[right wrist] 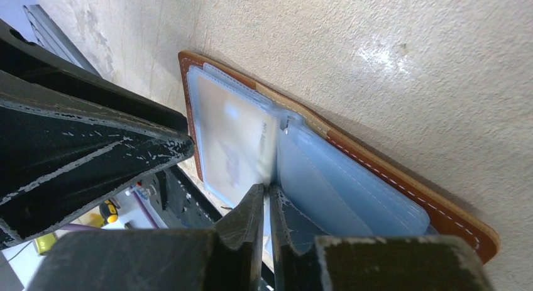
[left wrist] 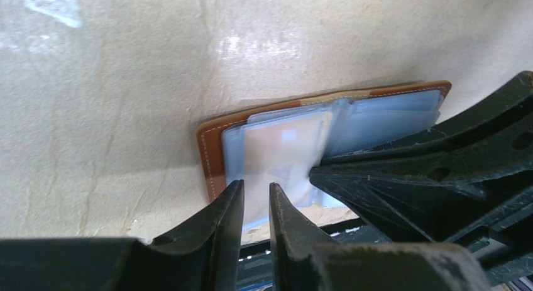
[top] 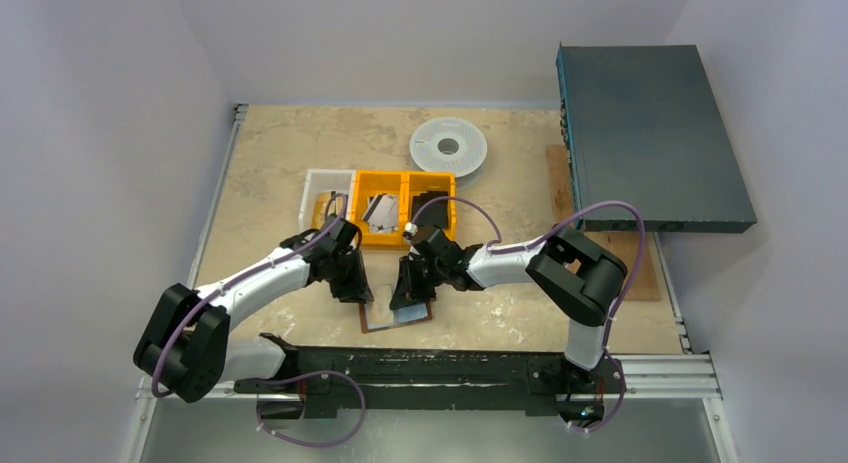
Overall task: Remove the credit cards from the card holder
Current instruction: Remove the credit card from the card holder.
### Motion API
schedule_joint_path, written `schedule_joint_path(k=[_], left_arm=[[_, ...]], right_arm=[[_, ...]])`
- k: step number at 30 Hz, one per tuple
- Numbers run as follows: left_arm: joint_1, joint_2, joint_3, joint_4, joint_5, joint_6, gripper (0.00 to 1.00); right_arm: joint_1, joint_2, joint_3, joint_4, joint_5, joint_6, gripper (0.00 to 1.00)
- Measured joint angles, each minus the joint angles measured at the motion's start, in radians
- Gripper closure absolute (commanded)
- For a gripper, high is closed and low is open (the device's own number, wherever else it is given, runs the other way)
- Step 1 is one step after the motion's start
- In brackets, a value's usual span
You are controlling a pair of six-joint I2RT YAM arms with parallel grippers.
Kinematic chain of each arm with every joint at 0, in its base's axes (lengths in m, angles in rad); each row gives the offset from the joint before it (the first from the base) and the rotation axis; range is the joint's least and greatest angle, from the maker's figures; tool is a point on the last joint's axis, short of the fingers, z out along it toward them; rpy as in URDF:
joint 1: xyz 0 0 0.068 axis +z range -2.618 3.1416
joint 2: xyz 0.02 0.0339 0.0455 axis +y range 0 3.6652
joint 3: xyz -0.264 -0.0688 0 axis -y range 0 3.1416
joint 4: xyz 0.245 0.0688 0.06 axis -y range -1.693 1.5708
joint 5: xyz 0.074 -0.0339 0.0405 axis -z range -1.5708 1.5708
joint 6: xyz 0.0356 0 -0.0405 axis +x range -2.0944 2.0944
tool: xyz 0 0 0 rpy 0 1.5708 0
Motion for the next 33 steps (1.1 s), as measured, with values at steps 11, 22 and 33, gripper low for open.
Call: schedule_joint_path(k=[11, 22, 33], left_arm=[[0.000, -0.006, -0.003, -0.018, -0.063, 0.000, 0.76], [-0.003, 0.024, -0.007, 0.017, -0.040, 0.000, 0.85], [-0.010, 0.021, -0.007, 0.025, -0.035, 0.003, 1.00]], right_arm=[[0.000, 0.000, 0.000, 0.008, -0.006, 0.000, 0.84], [0.000, 0.000, 0.000, 0.016, -0.014, 0.000, 0.77], [0.000, -0.002, 0.000, 0.023, -0.022, -0.001, 0.68]])
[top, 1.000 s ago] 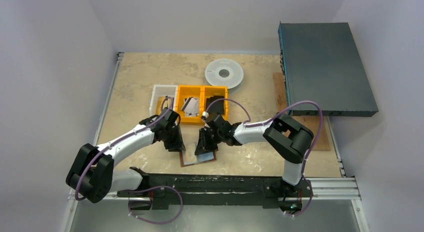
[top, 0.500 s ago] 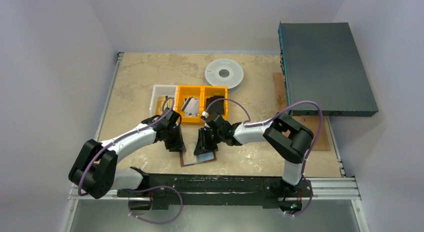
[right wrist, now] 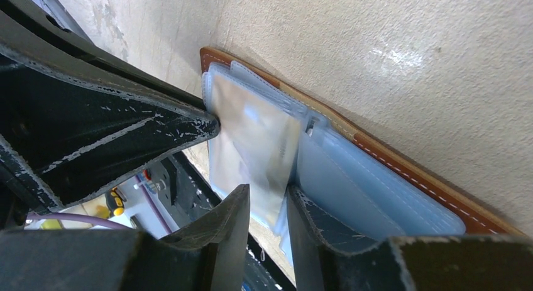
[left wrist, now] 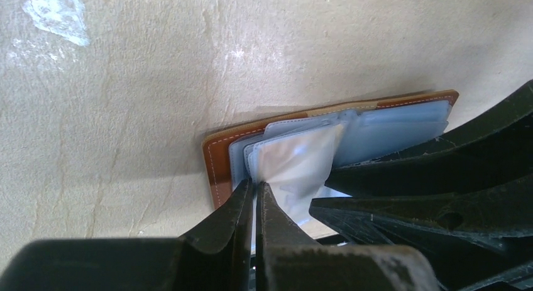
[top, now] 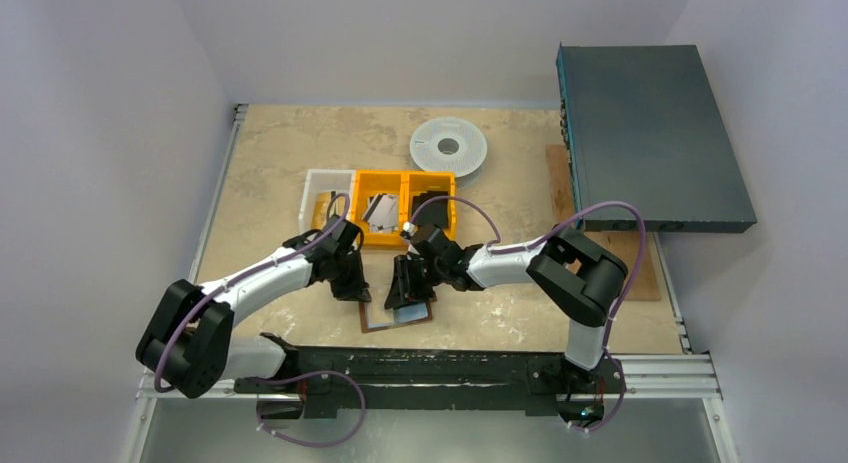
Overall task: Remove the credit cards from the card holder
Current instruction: Remove the credit card from the card holder.
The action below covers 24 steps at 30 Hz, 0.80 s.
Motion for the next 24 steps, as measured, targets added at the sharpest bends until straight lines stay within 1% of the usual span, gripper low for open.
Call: schedule_joint_path(k=[6, 12, 20, 24], left_arm=[[-0.008, -0.047, 0.002, -0.013, 0.019, -0.010, 1.00], [-0.019, -0.080, 0.041, -0.048, 0.040, -0.014, 1.00], [-0.019, -0.083, 0.061, -0.075, 0.049, -0.015, 1.00], [-0.019, -0.083, 0.071, -0.088, 0.053, -0.030, 1.00]], right_arm=[[0.001, -0.019, 0.001, -0.016, 0.007, -0.005, 0.61], [0.002, -0.046, 0.005, -0.051, 0.036, -0.016, 0.56], [0.002, -0.080, 0.013, -0.084, 0.068, -0.019, 0.39], [0.002, -0.118, -0.008, -0.072, 0.079, -0.018, 0.35]])
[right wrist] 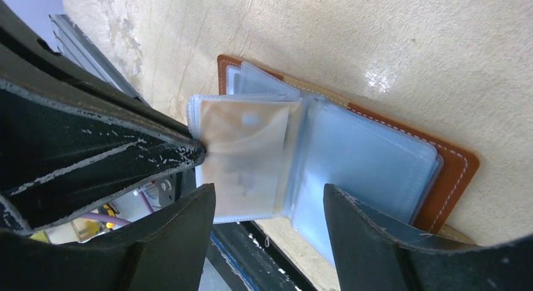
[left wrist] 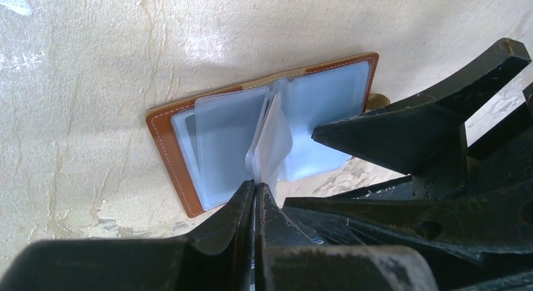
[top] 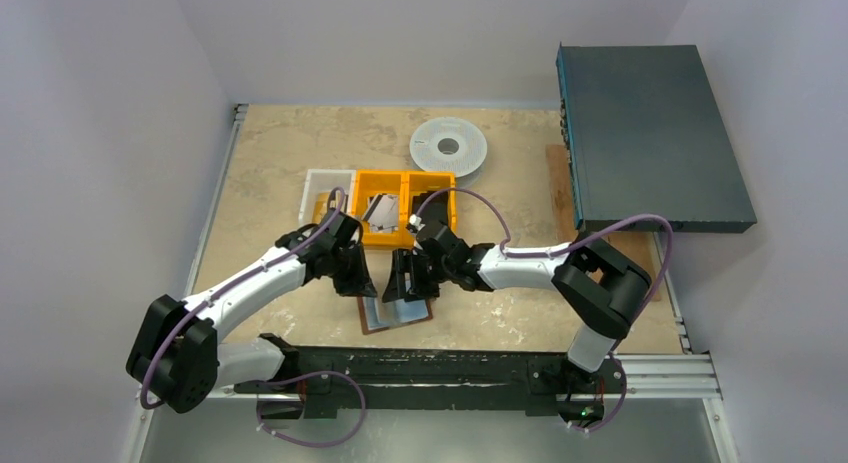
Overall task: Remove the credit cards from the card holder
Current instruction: Remove the credit card from the card holder.
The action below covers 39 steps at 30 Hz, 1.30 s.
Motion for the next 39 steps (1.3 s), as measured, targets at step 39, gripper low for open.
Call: schedule_joint_path(k=[39], left_arm=[[-0.011, 0.066, 0.042, 0.018, 0.070, -0.127, 0.82]], right_arm=[[0.037, -0.041, -0.060, 0.079, 0.049, -0.017, 0.48]])
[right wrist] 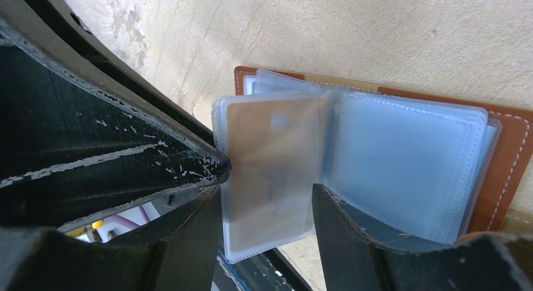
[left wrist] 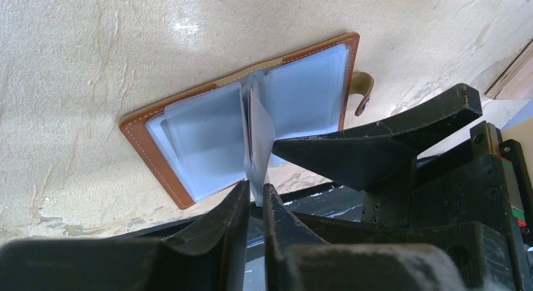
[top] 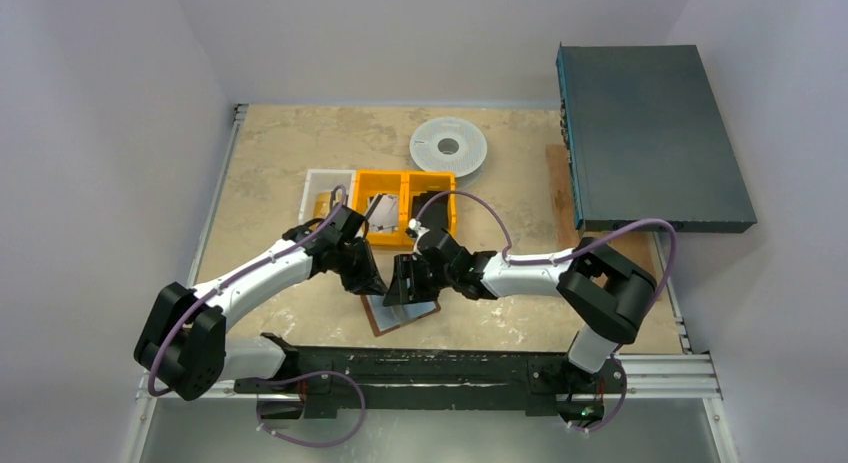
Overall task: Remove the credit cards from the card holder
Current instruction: Remove the credit card from the card holder.
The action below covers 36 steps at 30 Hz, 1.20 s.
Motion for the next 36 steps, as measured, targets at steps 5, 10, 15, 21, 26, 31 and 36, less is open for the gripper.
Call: schedule_joint_path(k=[5, 10, 15, 21, 26, 31, 36], left_arm=[[0.000, 0.000, 0.005, -0.004, -0.003, 0.016, 0.67], [0.000, -0.002, 0.008, -0.008, -0.012, 0.025, 0.62], [0.000, -0.018, 0.015, -0.027, -0.032, 0.032, 0.60], [0.000, -0.029, 0.014, -0.032, -0.043, 0.035, 0.60], [0.000, -0.029, 0.011, -0.024, -0.043, 0.035, 0.62], [0.000, -0.005, 0.011, 0.002, -0.040, 0.035, 0.63], [-0.001, 0.031, 0.011, 0.029, -0.031, 0.035, 0.63]], right_arm=[[0.000, -0.014, -0.011, 0.002, 0.000, 0.002, 0.46], [-0.003, -0.032, -0.032, 0.014, -0.002, 0.013, 0.46], [-0.023, -0.037, -0.068, 0.045, -0.008, 0.037, 0.46], [-0.047, -0.039, -0.097, 0.069, -0.012, 0.061, 0.48], [-0.060, -0.061, -0.121, 0.096, -0.024, 0.080, 0.52], [-0.081, -0.063, -0.149, 0.139, -0.058, 0.104, 0.48], [-0.094, -0.063, -0.172, 0.166, -0.079, 0.125, 0.41]])
